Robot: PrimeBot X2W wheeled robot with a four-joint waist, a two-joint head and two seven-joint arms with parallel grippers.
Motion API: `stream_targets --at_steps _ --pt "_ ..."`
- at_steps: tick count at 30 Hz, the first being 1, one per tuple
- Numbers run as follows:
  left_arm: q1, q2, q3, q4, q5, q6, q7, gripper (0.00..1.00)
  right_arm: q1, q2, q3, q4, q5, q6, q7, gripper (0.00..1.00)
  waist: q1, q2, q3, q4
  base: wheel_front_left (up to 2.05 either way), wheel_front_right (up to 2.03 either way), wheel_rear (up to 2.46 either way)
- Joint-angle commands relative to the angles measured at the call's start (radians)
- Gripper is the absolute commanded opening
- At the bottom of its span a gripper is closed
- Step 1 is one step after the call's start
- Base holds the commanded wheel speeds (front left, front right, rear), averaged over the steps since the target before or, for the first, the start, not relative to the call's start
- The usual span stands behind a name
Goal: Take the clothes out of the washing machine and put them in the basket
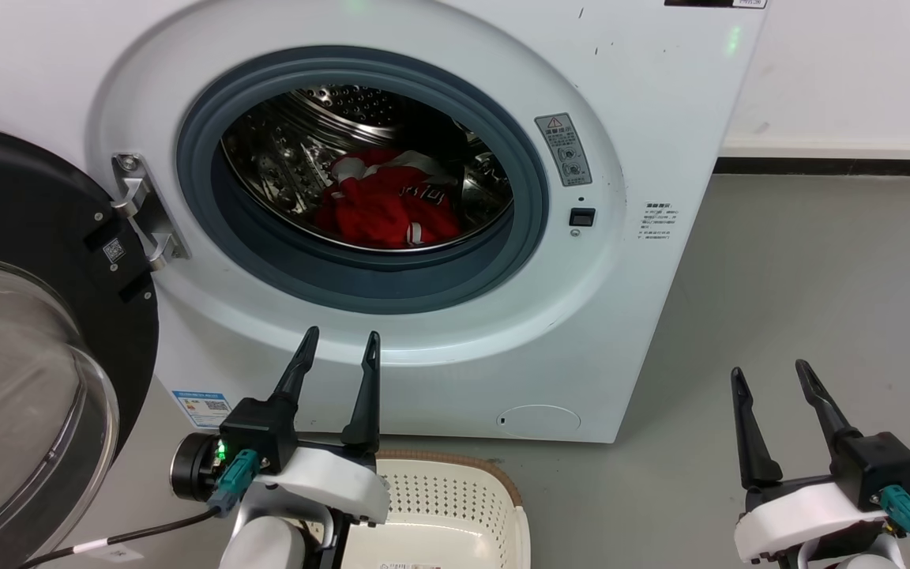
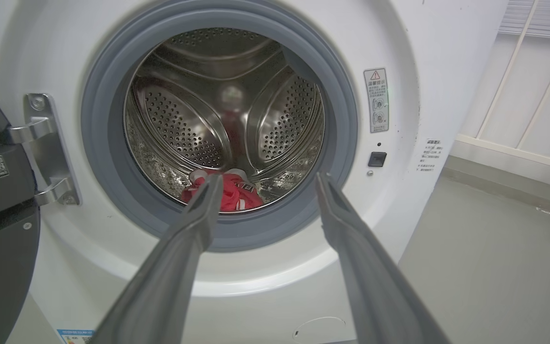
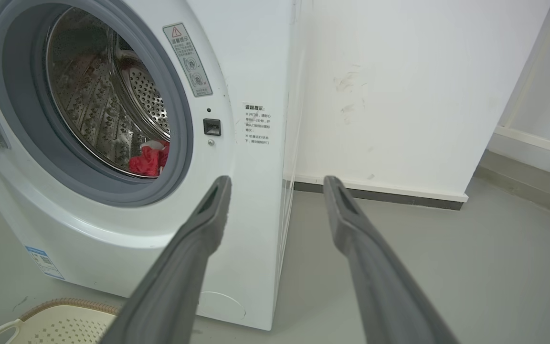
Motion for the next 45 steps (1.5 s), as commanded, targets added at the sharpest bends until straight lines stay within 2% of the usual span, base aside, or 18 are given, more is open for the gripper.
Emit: stream_targets --at_steps 1,26,35,36,45 --pt "-0.008 0.002 -0.005 0.002 0.014 0.002 -0.007 1.0 -0.004 -0.002 -0.001 0.001 -0.015 0.0 -0.006 1.0 0.0 -0.0001 0.0 0.0 0.0 0.0 0.0" --pt "-0.027 0.002 -0.004 0.021 0.009 0.024 -0.006 1.0 -0.019 -0.002 -0.004 0.004 0.024 0.0 -0.006 1.0 0.0 -0.0001 0.028 0.007 0.0 0.0 0.0" --pt "-0.152 0.002 0.036 0.094 0.037 0.024 -0.006 1.0 -0.061 -0.002 0.028 -0.051 0.037 0.0 0.002 1.0 0.0 -0.0001 0.143 -0.015 0.0 0.0 0.0" --pt "-0.213 0.002 0.06 0.13 0.053 0.017 -0.006 1.0 -0.079 -0.002 0.041 -0.068 0.044 0.0 0.003 1.0 0.0 -0.0001 0.193 -0.033 0.0 0.0 0.0" --pt "-0.422 0.034 0.123 0.251 0.089 0.0 -0.006 1.0 -0.152 -0.002 0.076 -0.099 0.063 0.0 0.0 1.0 0.0 -0.0001 0.359 -0.089 0.0 0.0 0.0"
